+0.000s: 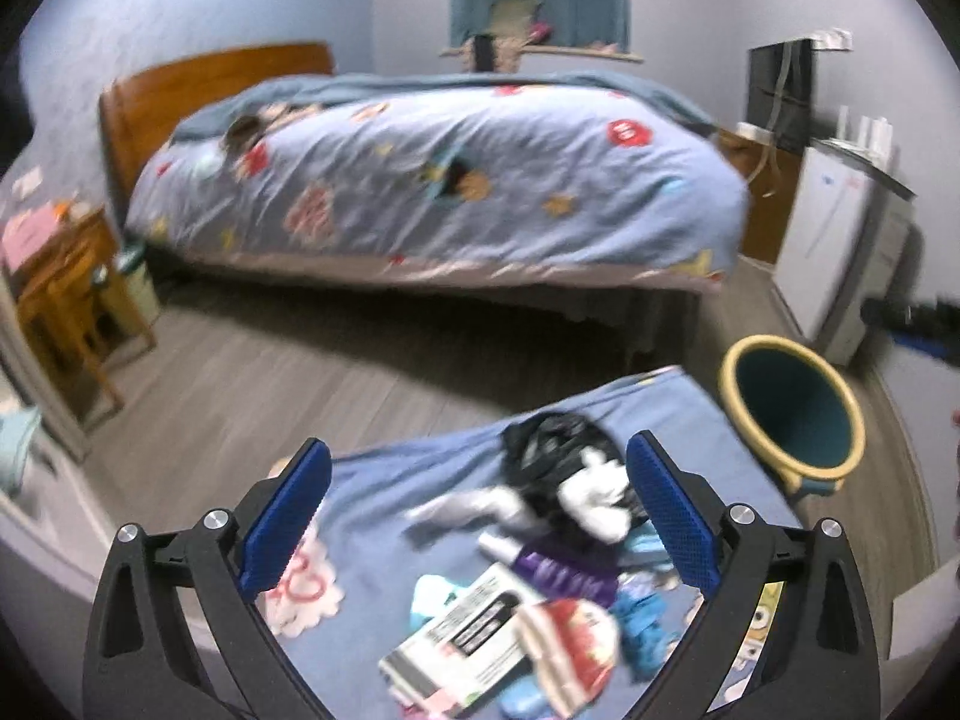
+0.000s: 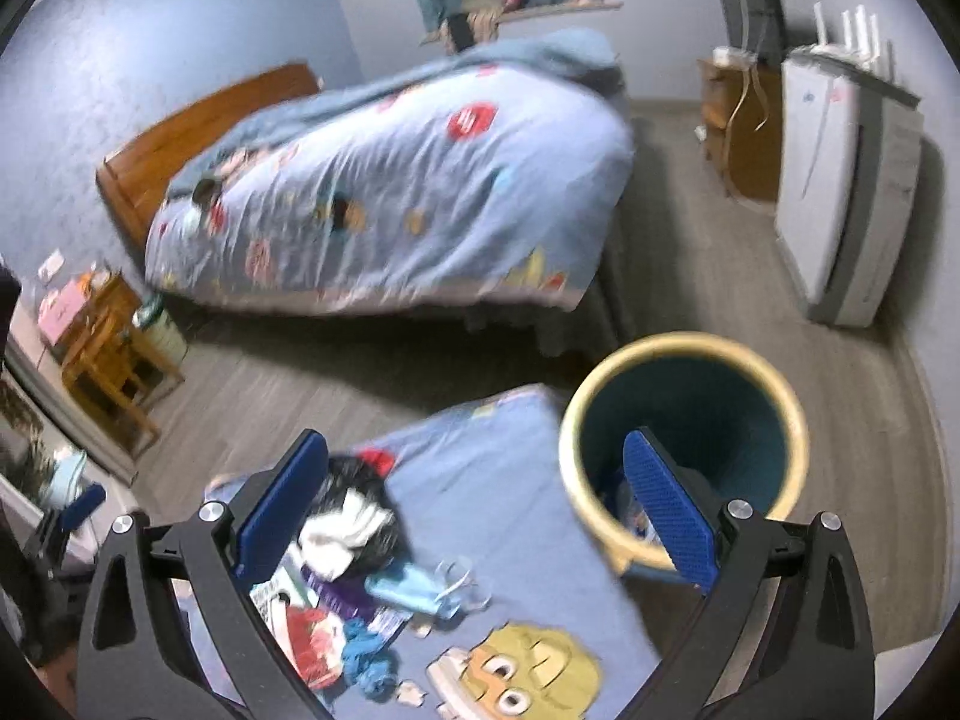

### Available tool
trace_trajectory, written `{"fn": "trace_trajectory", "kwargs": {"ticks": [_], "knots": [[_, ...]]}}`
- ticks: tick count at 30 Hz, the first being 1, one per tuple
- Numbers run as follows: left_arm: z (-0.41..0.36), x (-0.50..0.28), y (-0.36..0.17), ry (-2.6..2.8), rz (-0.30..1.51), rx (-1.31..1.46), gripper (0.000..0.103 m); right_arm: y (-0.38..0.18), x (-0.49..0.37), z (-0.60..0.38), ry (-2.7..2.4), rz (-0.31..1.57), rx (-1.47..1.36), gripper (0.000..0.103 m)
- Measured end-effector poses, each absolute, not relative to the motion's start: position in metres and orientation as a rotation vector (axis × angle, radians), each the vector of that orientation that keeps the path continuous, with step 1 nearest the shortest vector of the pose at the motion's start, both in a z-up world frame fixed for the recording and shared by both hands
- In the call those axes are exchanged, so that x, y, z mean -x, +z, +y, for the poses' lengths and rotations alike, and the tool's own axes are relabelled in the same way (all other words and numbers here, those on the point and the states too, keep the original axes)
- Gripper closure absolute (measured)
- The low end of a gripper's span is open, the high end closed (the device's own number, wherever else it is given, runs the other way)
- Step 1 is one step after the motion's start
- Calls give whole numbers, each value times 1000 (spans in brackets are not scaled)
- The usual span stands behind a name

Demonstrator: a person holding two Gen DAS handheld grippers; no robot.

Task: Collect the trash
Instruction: 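Move both grippers back over the trash pile, then grasp the white tissue with the right gripper while the left gripper grasps the black plastic bag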

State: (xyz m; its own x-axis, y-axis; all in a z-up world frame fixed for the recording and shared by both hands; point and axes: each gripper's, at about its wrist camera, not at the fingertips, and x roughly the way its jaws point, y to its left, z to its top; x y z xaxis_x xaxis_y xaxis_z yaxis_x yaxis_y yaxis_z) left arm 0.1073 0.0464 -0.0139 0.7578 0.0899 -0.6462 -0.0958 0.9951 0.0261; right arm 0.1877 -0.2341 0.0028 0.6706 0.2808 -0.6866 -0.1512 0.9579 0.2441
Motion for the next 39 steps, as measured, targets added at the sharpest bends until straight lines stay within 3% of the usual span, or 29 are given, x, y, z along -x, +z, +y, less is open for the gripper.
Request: {"fn": "trace_trajectory", "kwargs": {"ticks": [7,24,29,32,33,34,39], "knots": [[78,-105,-22,125,726,60,6,-51,-199,-190,288,897,-88,6],[101,-132,-46,166,784,52,6,-121,-207,-77,538,989,125,8],[103,-134,-50,168,793,46,6,-141,-206,-63,557,1038,170,30],[103,-136,-52,167,803,42,6,-150,-208,-59,588,1077,169,59],[103,-136,-53,167,804,41,6,-151,-209,-59,598,1090,165,77],[103,-137,-53,167,806,41,6,-151,-209,-60,605,1105,158,89],[98,-140,-58,161,819,32,6,-130,-207,-75,631,1092,80,97]]}}
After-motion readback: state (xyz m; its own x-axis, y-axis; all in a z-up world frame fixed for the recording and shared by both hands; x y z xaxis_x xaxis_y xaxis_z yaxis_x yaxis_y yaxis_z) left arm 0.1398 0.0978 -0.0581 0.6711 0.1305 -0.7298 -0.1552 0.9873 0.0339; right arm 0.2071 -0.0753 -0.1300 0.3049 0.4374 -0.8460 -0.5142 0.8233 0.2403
